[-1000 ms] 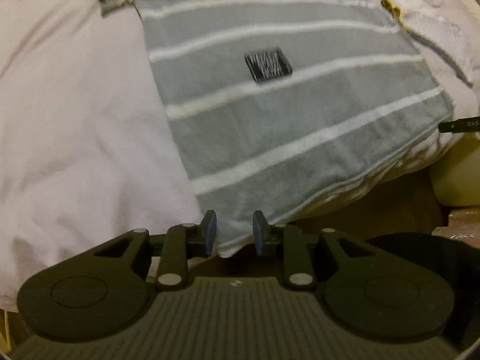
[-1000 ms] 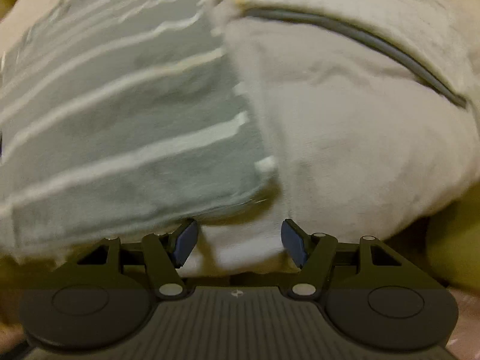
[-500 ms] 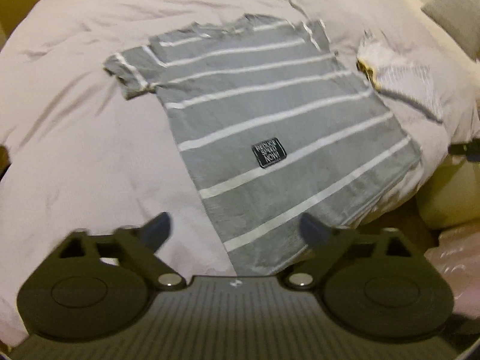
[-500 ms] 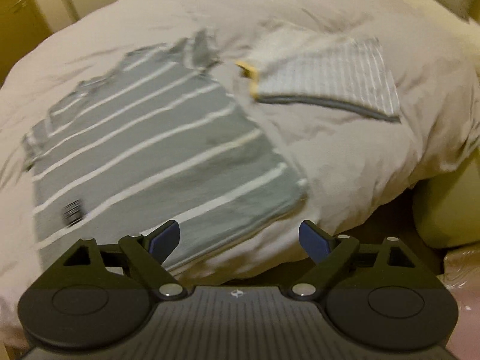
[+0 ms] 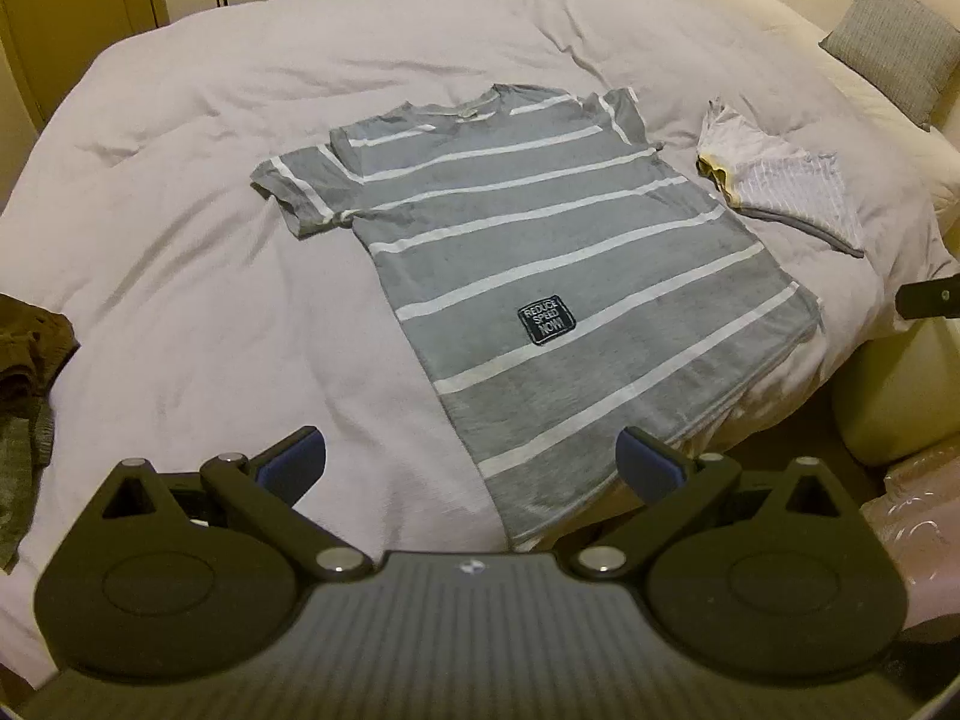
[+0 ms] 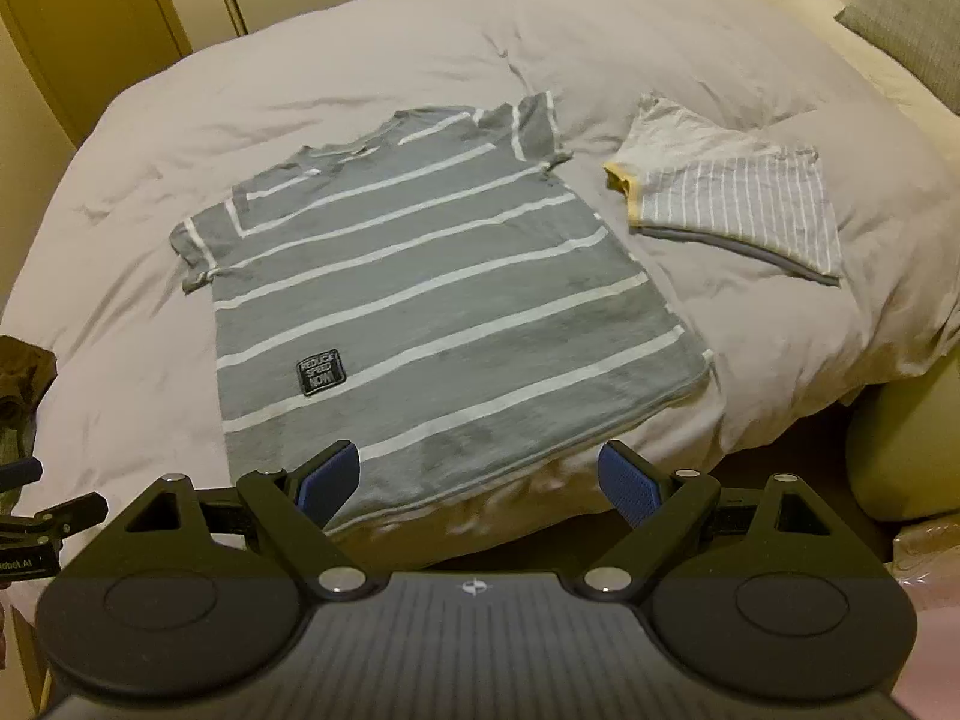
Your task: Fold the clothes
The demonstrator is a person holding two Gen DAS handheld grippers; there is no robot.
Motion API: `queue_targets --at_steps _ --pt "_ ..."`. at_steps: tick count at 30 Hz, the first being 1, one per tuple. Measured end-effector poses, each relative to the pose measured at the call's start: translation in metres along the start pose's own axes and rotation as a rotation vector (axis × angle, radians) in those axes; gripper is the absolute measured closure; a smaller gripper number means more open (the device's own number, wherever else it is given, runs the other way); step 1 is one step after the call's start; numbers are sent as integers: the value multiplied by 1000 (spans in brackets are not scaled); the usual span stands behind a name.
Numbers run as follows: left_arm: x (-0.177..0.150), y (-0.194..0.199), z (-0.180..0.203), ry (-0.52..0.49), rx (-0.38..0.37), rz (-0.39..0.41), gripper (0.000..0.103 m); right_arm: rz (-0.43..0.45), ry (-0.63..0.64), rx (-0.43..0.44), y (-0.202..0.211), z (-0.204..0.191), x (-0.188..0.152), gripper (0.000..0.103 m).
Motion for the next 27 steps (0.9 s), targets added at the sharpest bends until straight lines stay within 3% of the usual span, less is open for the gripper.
queue_targets --at_steps 13,18,22,27 --pt "-12 24 -20 26 10 39 2 33 44 -14 14 -24 -5 15" --pt "-15 33 -38 38 50 45 2 2 62 14 11 -47 -11 15" --pt "-4 28 -58 88 64 55 2 7 88 32 6 -59 0 15" --pt "27 11 -85 177 68 95 2 7 103 31 -24 -63 38 15"
Point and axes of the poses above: each gripper's, at about its wrist camera, not at the fingertips, and y roughly against the way its jaws point, z to its right, x to its top, the point moved 4 cm from there along -y, roughly the way its jaws point, and after that the axes turned 15 degrees about -x, right-handed, at the moved point
